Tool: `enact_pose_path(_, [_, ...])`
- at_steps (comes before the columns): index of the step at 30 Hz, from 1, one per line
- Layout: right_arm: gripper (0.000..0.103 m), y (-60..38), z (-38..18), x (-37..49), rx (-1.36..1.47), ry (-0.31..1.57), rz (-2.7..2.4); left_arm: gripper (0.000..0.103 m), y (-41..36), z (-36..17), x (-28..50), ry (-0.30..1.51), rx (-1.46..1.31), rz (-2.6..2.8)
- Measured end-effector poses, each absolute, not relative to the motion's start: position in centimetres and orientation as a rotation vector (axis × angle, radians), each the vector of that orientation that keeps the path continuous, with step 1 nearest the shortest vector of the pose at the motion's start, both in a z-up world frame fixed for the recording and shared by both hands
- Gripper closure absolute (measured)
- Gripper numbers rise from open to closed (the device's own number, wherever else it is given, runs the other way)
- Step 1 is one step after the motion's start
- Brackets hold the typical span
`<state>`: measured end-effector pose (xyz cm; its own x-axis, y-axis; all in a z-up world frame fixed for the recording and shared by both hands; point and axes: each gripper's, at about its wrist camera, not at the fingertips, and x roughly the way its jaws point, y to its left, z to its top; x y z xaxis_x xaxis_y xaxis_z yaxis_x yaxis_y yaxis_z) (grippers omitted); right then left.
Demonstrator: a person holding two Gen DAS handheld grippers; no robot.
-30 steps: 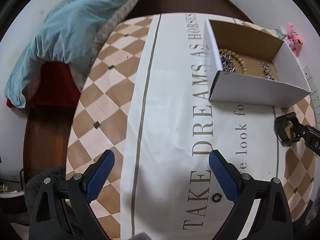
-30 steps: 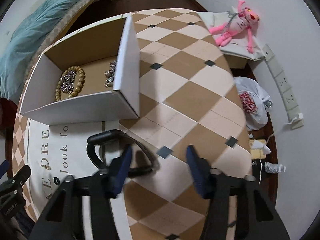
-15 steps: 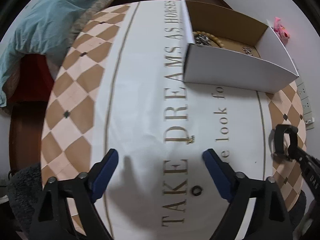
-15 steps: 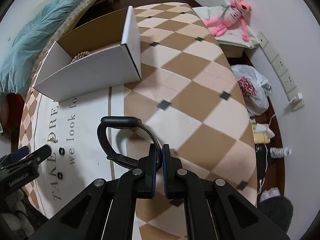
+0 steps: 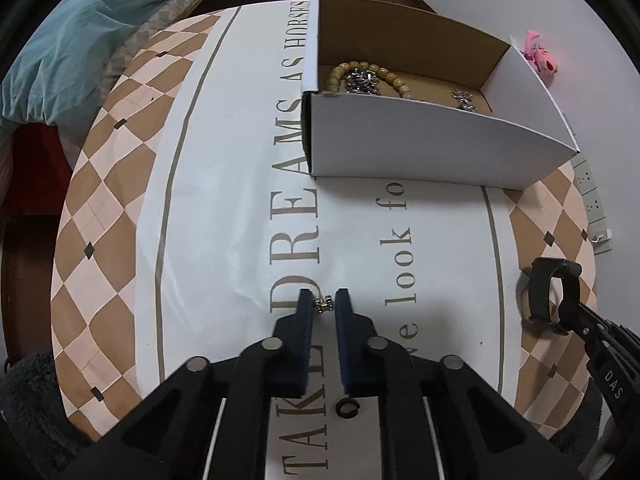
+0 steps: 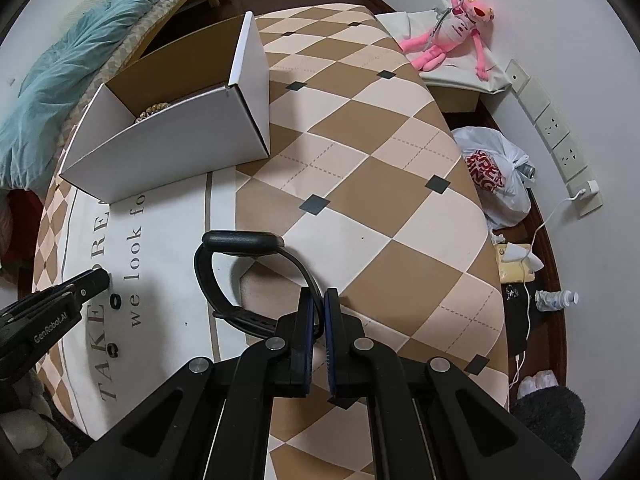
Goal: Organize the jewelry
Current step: 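Grasp the black watch band with the right tool while the left tool grasps a small silver piece, then carry the watch band in the right tool into the box while the left tool carries the silver piece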
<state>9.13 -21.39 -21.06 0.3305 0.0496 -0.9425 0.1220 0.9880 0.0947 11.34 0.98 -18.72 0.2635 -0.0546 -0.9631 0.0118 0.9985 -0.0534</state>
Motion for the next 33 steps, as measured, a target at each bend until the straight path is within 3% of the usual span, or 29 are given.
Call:
enact_pose_path(7, [0.098, -21.4, -19.2, 9.1, 0.172, 1.2, -0.039, 0.097, 1.3, -17.7, 10.5, 1.277, -0.055, -0.066])
enact_pose_path(16, [0.099, -21.5, -14.8, 9.0, 0.238, 1.127, 0.006, 0.097, 3.9, -11.8, 9.0, 1.193, -0.132, -0.096])
enact_pose_path(33, [0.099, -19.7, -8.8, 13.0, 0.27, 1.036, 0.099, 0.097, 4.8, -5.2, 13.6, 1.079, -0.221, -0.171])
